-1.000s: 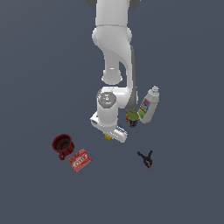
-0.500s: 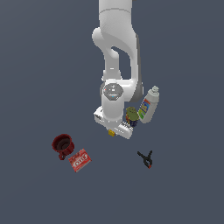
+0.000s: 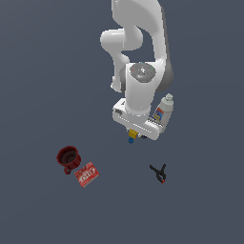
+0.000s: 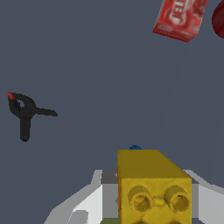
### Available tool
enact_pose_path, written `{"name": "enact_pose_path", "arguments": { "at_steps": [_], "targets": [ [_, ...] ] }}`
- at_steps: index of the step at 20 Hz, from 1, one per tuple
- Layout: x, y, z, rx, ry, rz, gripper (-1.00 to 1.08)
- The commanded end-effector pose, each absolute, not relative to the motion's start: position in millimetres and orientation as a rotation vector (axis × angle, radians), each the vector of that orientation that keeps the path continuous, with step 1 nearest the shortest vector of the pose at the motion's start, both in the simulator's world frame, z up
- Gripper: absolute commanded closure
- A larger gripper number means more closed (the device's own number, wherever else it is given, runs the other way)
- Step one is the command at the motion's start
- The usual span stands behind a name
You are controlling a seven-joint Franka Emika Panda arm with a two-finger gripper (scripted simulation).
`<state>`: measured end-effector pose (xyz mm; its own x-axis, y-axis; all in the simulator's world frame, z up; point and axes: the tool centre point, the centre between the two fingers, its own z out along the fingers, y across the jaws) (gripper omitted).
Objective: Pick up a designated object from a clutter of objects.
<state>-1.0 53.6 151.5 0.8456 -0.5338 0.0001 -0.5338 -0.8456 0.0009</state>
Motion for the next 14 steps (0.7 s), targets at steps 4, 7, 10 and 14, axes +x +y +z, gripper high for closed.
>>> {"name": "enact_pose_path", "arguments": {
  "at_steps": [4, 7, 10, 14],
  "targets": [
    [-4.3, 86.6, 212.0, 3.016, -0.873, 0.001, 1.08],
    [-5.5, 104.2, 243.6, 3.015, -0.873, 0.002, 1.08],
    [-6.5, 121.6, 274.7, 3.015, -0.873, 0.002, 1.08],
    [-7.3, 143.8, 314.3, 3.016, -0.872, 0.002, 1.08]
  ]
}}
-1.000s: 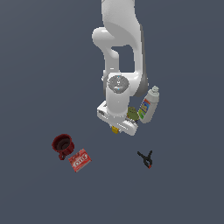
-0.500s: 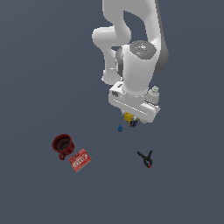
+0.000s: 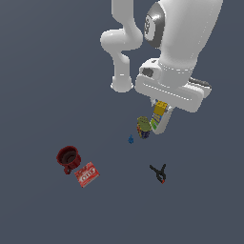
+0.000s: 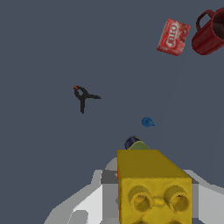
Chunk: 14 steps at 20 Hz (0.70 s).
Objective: Pick up a designated object from a clutter of objects.
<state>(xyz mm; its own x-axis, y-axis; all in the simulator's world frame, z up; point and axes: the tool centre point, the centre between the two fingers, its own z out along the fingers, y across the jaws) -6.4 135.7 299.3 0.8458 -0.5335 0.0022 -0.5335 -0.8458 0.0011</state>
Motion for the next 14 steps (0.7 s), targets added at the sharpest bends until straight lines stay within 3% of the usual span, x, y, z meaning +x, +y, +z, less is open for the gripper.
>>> {"name": "enact_pose_path", "arguments": {
  "at_steps": [1, 14],
  "targets": [
    [-7.4, 148.8, 323.0, 3.016, -0.872, 0.002, 1.08],
    [-5.6, 186.3, 387.9, 3.017, -0.872, 0.000, 1.08]
  ]
}}
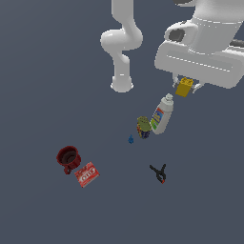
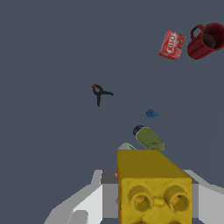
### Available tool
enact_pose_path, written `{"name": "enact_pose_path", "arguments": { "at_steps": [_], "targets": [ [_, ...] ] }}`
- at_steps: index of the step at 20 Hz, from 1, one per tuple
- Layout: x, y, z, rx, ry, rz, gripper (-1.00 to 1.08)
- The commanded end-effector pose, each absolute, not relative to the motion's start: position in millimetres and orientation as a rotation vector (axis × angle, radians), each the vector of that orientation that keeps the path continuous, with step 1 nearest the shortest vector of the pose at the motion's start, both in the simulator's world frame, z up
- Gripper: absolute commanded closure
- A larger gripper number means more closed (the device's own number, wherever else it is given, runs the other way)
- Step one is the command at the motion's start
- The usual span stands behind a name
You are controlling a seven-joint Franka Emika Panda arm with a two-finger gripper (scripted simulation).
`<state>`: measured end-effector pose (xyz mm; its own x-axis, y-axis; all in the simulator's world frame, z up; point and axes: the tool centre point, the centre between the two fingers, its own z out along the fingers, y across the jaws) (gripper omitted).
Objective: Pick up a designated object from a clutter of objects.
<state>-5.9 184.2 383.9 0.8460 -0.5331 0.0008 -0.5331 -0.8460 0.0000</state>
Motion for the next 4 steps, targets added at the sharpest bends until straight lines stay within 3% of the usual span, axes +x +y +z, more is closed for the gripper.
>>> {"name": "enact_pose_path", "arguments": {
  "at_steps": [1, 4],
  "targets": [
    [-5.5, 187.0, 389.4, 3.018, -0.873, 0.000, 1.08],
    [-5.3, 188.1, 391.3, 3.018, -0.873, 0.000, 1.08]
  ]
}}
